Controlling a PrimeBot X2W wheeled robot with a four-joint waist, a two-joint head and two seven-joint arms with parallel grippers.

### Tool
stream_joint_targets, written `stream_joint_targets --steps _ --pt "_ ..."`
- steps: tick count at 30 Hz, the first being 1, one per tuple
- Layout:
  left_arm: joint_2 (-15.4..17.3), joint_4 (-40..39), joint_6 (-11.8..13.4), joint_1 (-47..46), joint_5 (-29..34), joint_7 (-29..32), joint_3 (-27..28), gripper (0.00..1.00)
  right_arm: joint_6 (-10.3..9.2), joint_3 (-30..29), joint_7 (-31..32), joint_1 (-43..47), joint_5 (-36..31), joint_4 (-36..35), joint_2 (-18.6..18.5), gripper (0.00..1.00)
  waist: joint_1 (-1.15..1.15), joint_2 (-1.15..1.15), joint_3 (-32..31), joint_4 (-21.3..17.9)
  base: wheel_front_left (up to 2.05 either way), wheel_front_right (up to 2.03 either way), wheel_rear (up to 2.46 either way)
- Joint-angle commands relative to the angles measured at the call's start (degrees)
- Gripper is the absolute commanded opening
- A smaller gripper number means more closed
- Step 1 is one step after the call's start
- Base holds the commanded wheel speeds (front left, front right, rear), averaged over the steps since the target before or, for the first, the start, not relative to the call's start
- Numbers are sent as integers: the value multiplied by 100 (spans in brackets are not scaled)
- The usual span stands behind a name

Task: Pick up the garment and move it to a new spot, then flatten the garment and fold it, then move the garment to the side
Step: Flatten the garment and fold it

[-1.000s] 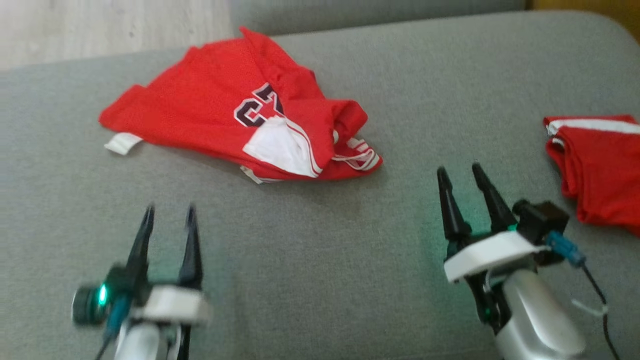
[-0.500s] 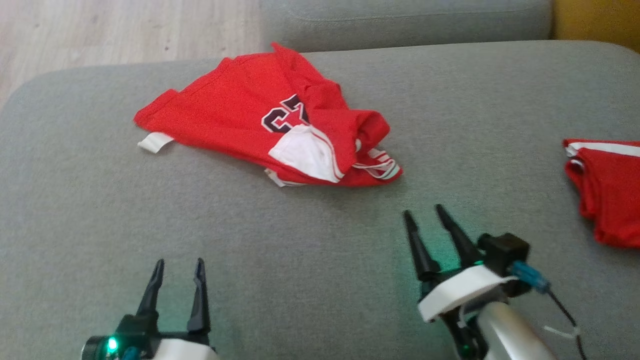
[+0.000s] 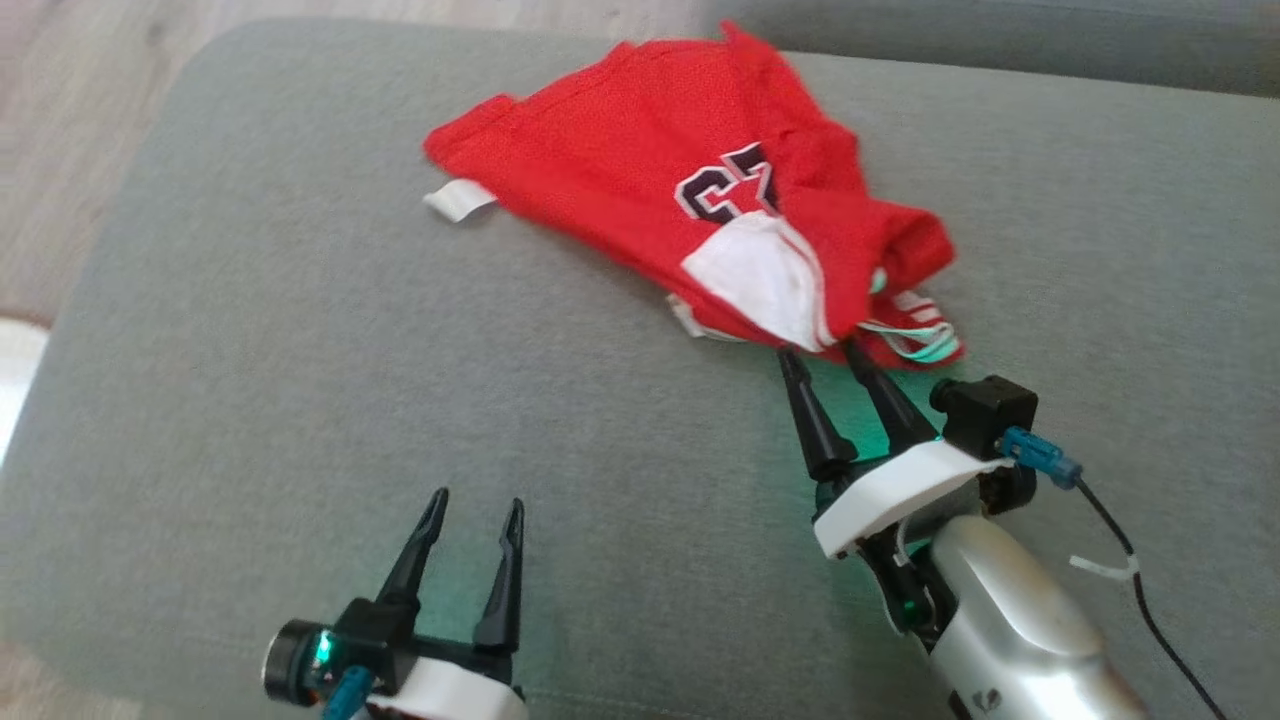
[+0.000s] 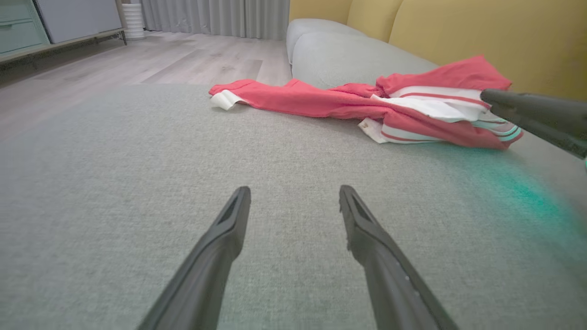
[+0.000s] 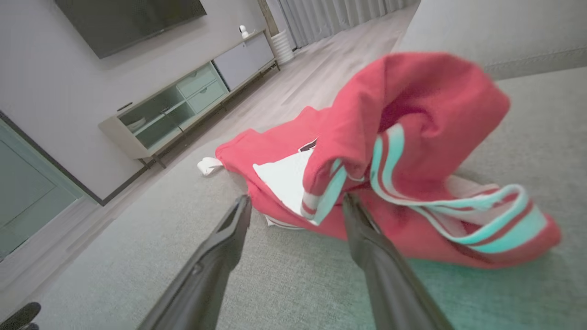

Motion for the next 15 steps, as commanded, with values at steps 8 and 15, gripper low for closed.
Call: stream_joint_targets --steps 8,15 --pt "0 -170 110 -276 -119 -29 11 100 -4 -2 -22 -391 162 -166 24 0 -1 0 281 301 0 0 0" --pt "0 -171 118 -427 -189 -29 -142 100 -4 -702 -22 -1002 207 -612 24 0 -1 0 341 254 0 0 0"
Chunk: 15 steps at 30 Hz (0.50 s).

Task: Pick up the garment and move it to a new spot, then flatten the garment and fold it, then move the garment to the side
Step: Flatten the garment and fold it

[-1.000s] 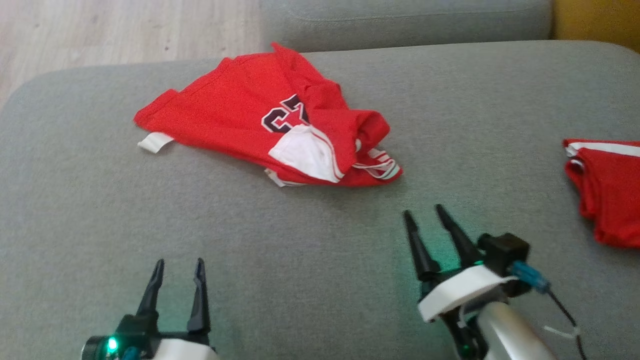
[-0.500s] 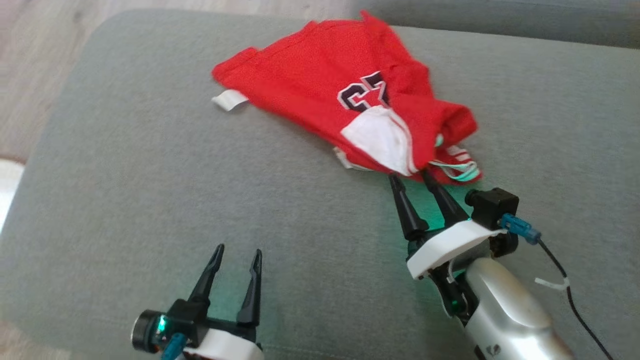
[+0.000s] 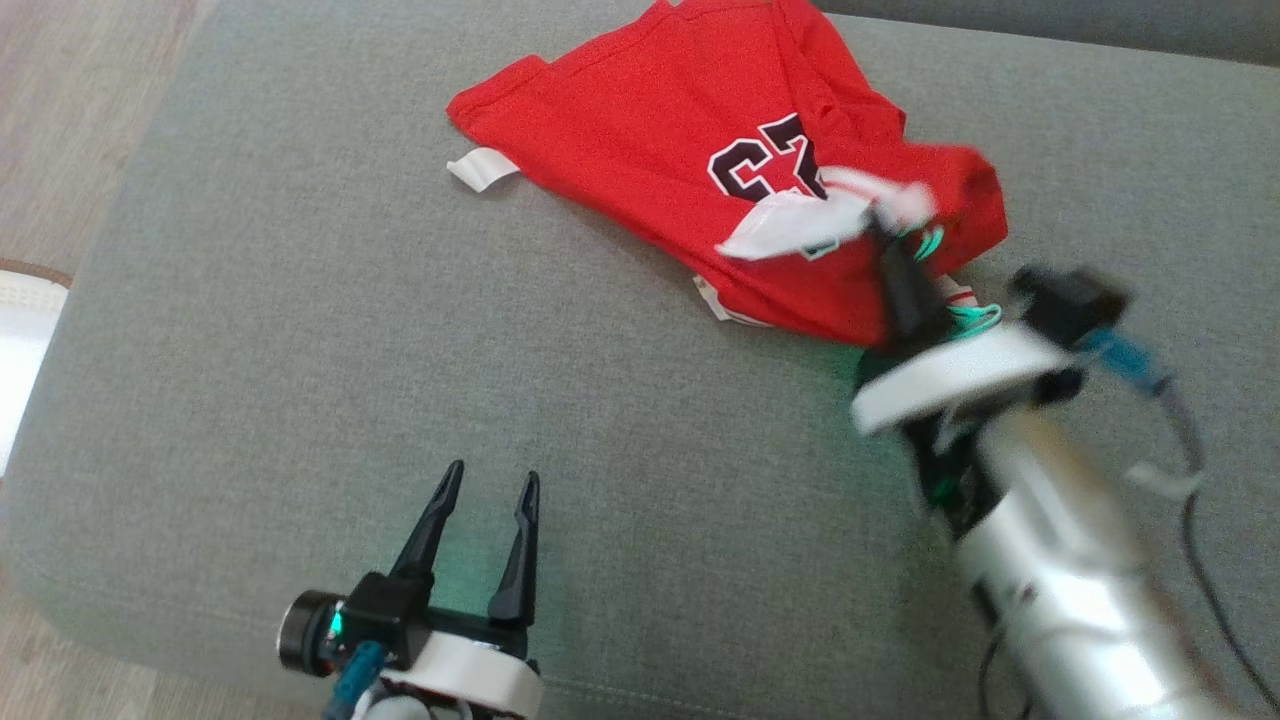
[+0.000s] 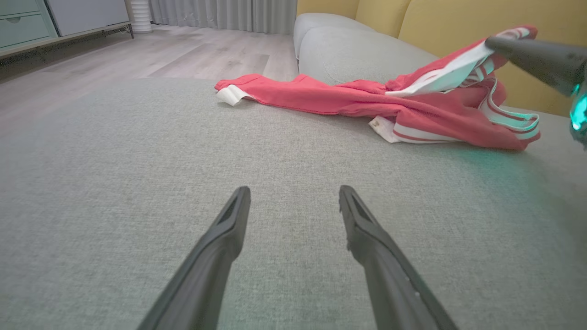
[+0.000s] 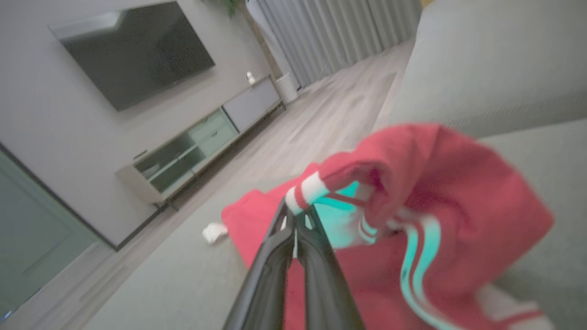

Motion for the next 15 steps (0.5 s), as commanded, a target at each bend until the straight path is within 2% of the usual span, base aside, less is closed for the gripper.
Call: stream_joint_targets --steps 1,2,3,8,9,10,12,15 --pt "0 -173 24 -191 -60 -29 61 100 -4 -353 -22 -556 -132 -244 30 0 0 0 21 4 0 0 0" --pt "0 -186 24 -214 -71 -29 26 100 -4 -632 -22 -751 -229 -209 30 0 0 0 42 16 0 0 0" --pt "0 -186 24 -214 -71 -29 26 100 -4 -632 -22 -751 -229 -209 30 0 0 0 42 16 0 0 0" --pt "0 -131 -30 -289 -73 -29 -196 100 -4 -1952 -22 -1786 -1471 421 -141 0 0 0 163 150 0 0 0" --pt "0 -91 -44 -295 -75 -29 -235 100 -4 -2166 -22 -1949 -1705 609 -242 55 0 0 186 176 0 0 0" --pt "0 -65 -50 -300 -96 -29 -262 100 -4 -2376 -22 -2082 -1960 802 -365 100 0 0 201 204 0 0 0" --pt "0 -6 -47 -290 -122 -29 -297 100 -4 -2750 -22 -2252 -2500 1264 -611 100 0 0 221 243 0 0 0" --pt "0 40 -39 -268 -148 -29 -332 100 -4 -3605 -22 -2307 -3088 1706 -833 100 0 0 238 274 0 0 0"
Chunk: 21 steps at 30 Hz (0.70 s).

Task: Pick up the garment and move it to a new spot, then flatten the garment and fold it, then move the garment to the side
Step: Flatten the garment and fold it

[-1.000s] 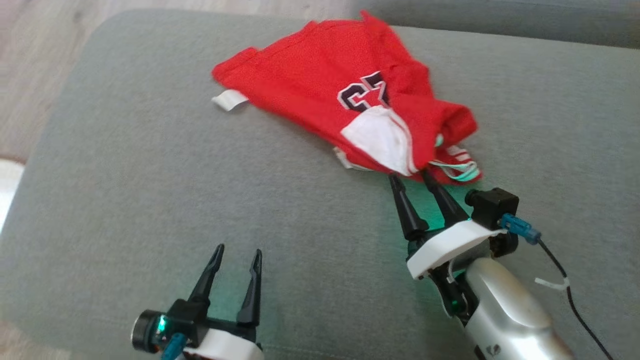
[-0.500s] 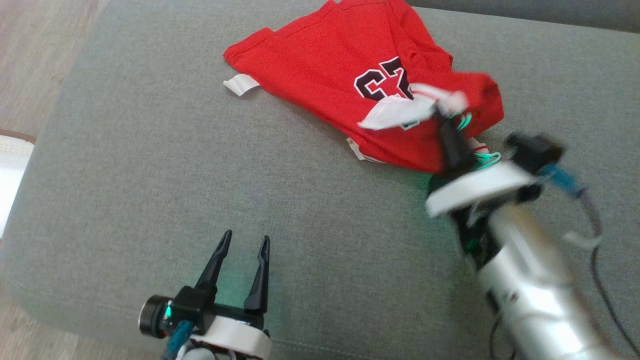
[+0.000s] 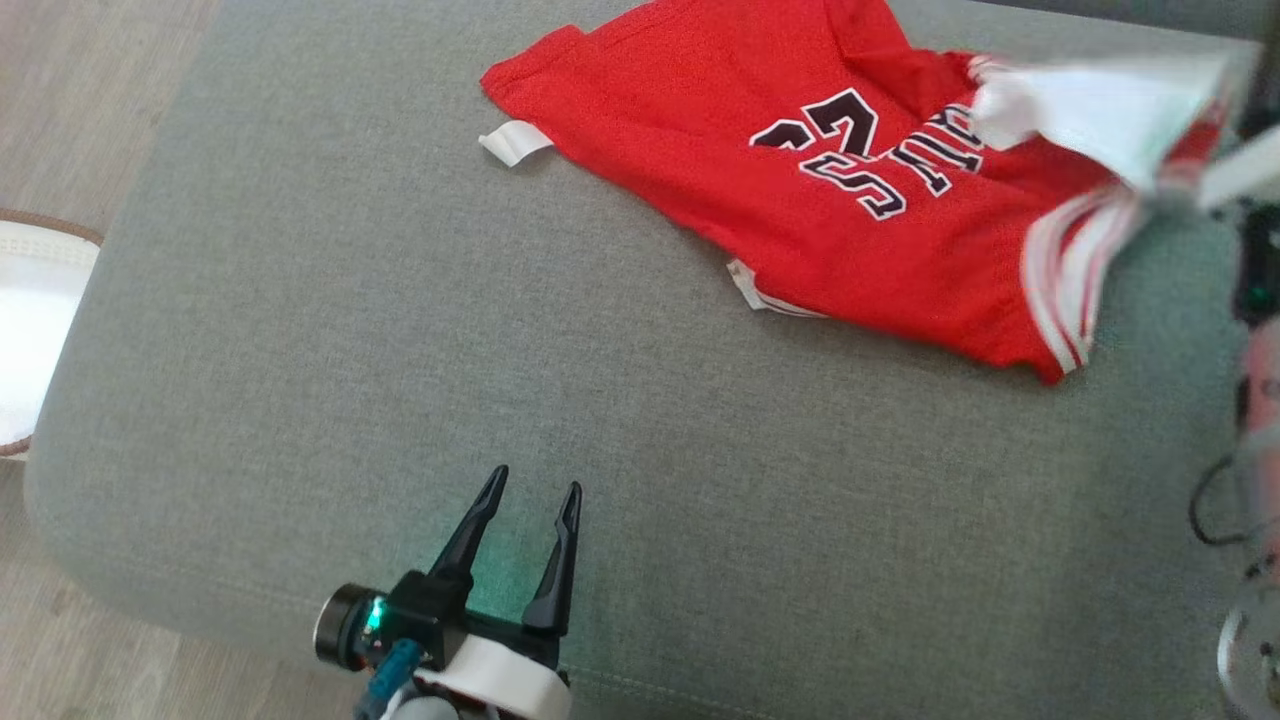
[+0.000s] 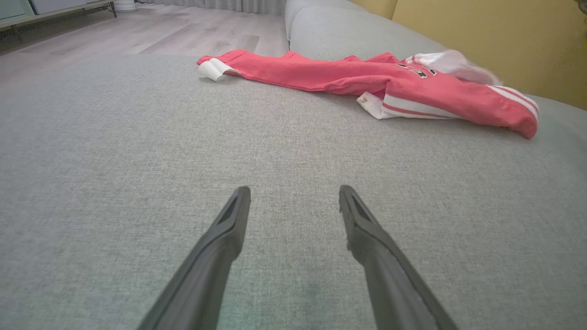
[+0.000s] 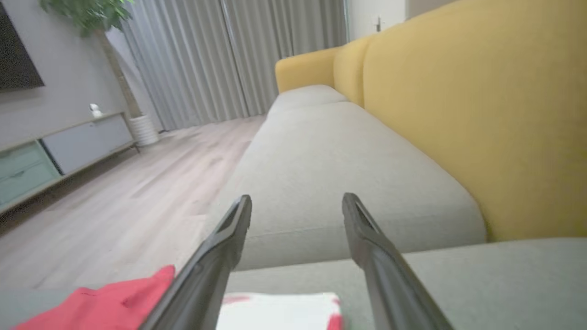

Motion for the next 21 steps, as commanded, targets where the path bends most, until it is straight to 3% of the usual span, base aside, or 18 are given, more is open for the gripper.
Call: stream_joint_targets --steps 1,6,11,15,21 --pt "2 -113 17 -111 -42 -30 145 100 -4 7 -22 -78 -152 -98 57 100 -1 0 3 7 0 0 0" --pt "2 -112 55 -112 -78 -30 218 100 -4 141 -22 348 -433 -221 481 100 -1 0 44 -98 0 0 0" --pt "2 -125 56 -178 -73 -30 244 100 -4 1406 -22 1247 65 -747 812 100 -1 0 4 -221 0 0 0" --pt "2 -132 66 -193 -75 -30 256 100 -4 2254 -22 2036 498 -1146 859 100 -1 0 -56 -289 0 0 0" --pt "2 -141 53 -115 -55 -30 282 100 -4 2503 -22 2716 537 -1344 641 100 -1 0 -90 -328 0 0 0"
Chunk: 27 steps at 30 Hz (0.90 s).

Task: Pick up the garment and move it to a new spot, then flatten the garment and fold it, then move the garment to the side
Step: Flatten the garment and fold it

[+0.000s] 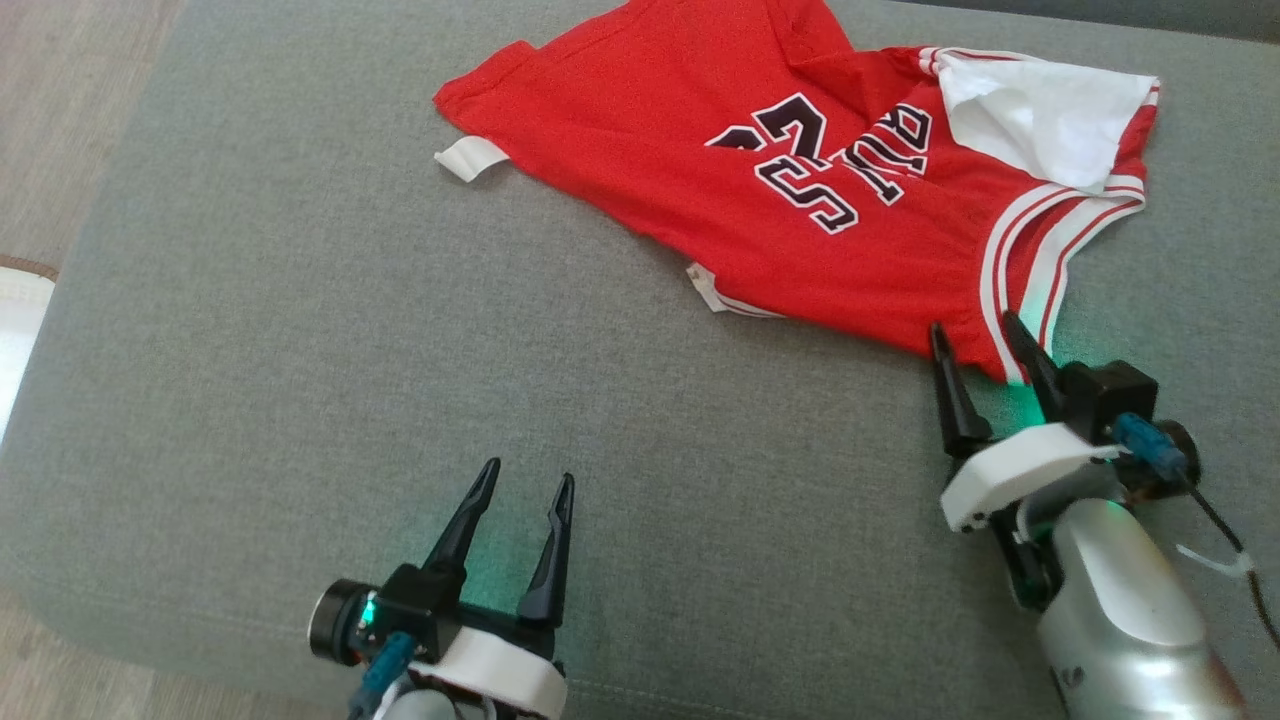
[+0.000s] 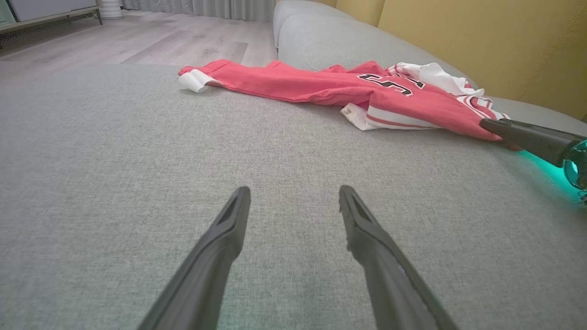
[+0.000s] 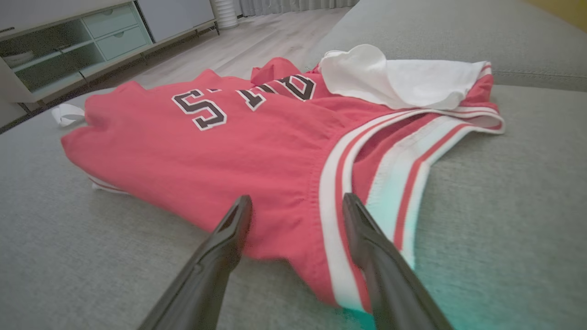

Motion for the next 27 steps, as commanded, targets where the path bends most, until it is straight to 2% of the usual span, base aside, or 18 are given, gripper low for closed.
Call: stream_joint_targets --steps 1,8,13,15,18,22,27 --pt "2 -138 16 -57 -17 -29 198 100 -4 138 -22 7 -75 -192 -94 100 0 0 -3 1 0 0 0" --pt "2 -124 1 1 -6 -29 221 100 -4 203 -22 161 -419 -120 -202 100 0 0 -55 44 0 0 0" --pt "2 -115 -7 53 13 -29 264 100 -4 436 -22 234 -450 226 -172 100 0 0 -141 36 0 0 0" --pt "2 -100 -15 74 26 -29 284 100 -4 561 -22 206 -379 277 -130 0 0 0 -185 18 0 0 0" --pt "2 -92 -32 91 44 -29 306 100 -4 806 -22 147 -199 -15 -63 0 0 0 -273 -20 0 0 0" --pt "2 -42 -34 167 72 -29 357 100 -4 1088 -22 103 107 -826 -3 0 0 0 -473 -100 0 0 0" --pt "2 -32 -44 317 133 -29 436 100 -4 1084 -22 12 551 -1636 11 0 0 0 -714 -219 0 0 0"
